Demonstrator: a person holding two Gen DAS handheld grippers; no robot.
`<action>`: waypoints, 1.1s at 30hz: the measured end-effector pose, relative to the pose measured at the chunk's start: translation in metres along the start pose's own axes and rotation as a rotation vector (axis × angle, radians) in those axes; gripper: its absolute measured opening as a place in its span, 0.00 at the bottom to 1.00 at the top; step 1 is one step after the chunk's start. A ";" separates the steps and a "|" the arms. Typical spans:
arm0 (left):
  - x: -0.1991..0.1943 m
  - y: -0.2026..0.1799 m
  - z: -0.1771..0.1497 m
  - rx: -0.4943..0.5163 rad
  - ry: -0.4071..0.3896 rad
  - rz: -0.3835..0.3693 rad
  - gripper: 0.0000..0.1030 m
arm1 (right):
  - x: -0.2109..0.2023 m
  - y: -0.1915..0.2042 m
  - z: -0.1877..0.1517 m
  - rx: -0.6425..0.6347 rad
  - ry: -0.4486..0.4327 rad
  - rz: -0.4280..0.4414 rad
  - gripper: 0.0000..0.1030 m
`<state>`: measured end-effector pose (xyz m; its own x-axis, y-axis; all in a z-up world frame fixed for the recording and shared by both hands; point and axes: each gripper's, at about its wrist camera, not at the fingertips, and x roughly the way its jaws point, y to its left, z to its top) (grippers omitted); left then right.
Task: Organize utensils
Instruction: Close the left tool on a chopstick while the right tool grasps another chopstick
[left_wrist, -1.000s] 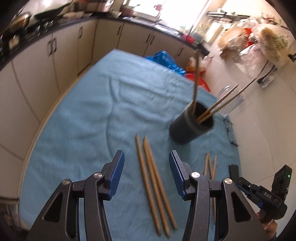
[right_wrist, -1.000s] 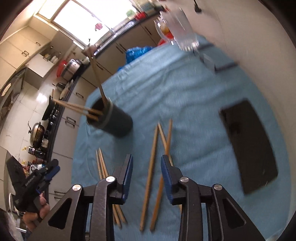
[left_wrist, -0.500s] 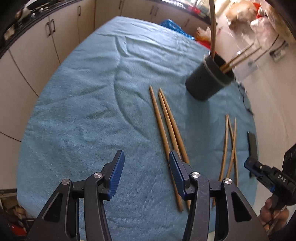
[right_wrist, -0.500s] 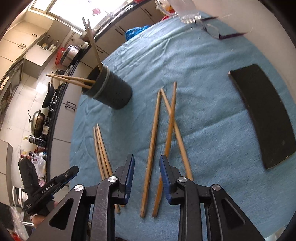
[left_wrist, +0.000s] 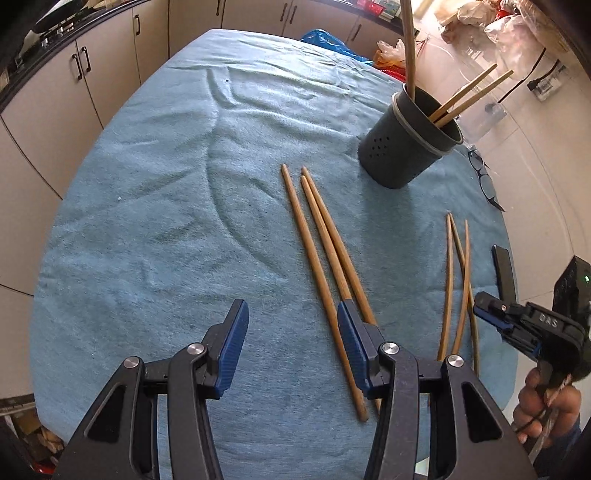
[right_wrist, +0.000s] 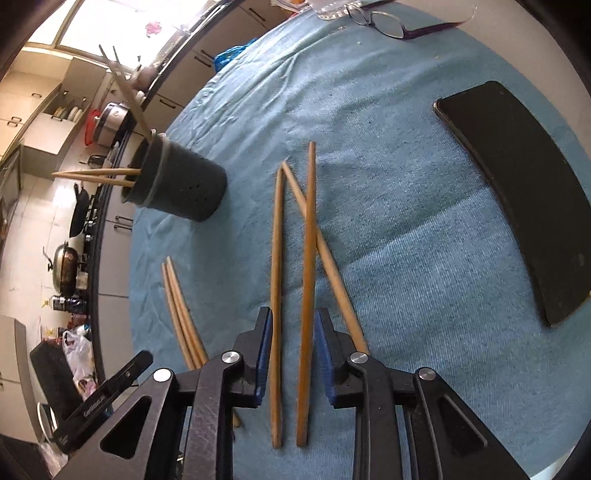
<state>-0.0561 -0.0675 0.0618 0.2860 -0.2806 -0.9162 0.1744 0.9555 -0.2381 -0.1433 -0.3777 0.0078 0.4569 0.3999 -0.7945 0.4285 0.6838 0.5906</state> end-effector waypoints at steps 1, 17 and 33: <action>0.000 0.002 0.000 -0.001 -0.001 0.002 0.47 | 0.002 0.000 0.002 0.003 -0.001 -0.012 0.21; 0.013 0.008 0.022 0.007 0.046 -0.030 0.47 | 0.037 0.017 0.063 -0.042 0.026 -0.136 0.07; 0.066 -0.005 0.067 -0.035 0.157 0.007 0.21 | -0.039 0.028 0.027 -0.122 -0.131 -0.034 0.07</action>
<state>0.0250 -0.0965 0.0243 0.1359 -0.2590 -0.9563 0.1392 0.9606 -0.2404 -0.1277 -0.3904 0.0589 0.5444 0.2977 -0.7842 0.3513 0.7680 0.5354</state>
